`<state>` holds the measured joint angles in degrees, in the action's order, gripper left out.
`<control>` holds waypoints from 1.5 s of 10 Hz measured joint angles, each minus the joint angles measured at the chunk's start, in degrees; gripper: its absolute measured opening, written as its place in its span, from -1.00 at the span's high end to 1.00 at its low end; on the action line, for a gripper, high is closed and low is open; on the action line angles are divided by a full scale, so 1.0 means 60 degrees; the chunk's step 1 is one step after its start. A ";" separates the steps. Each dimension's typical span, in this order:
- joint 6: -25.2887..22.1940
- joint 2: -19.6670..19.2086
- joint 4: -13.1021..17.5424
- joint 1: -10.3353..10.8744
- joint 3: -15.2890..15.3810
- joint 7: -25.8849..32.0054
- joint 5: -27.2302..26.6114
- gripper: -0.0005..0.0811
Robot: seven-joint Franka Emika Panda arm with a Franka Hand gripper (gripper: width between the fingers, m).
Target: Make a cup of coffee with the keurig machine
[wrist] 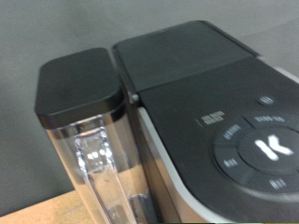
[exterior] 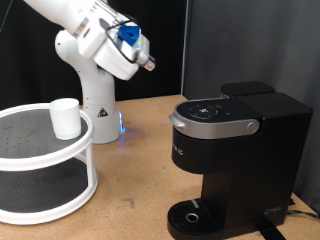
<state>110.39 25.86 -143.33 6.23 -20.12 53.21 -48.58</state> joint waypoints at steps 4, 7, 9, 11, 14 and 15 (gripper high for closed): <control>0.0067 0.0439 -0.0397 -0.0277 0.0044 -0.0358 0.0187 0.99; 0.0781 0.1109 -0.1062 -0.0710 -0.0282 0.1165 0.0182 0.99; 0.0731 0.1661 -0.1357 -0.0998 -0.0723 0.1583 0.0180 0.99; 0.0040 0.2004 -0.1387 -0.1245 -0.1067 0.1336 0.0204 0.99; 0.0174 0.2042 -0.1429 -0.1356 -0.1033 0.1344 0.0633 0.99; -0.0063 0.2148 -0.1430 -0.1502 -0.1098 0.1419 0.0951 0.99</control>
<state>110.01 38.75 -151.92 -2.79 -26.70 61.72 -42.87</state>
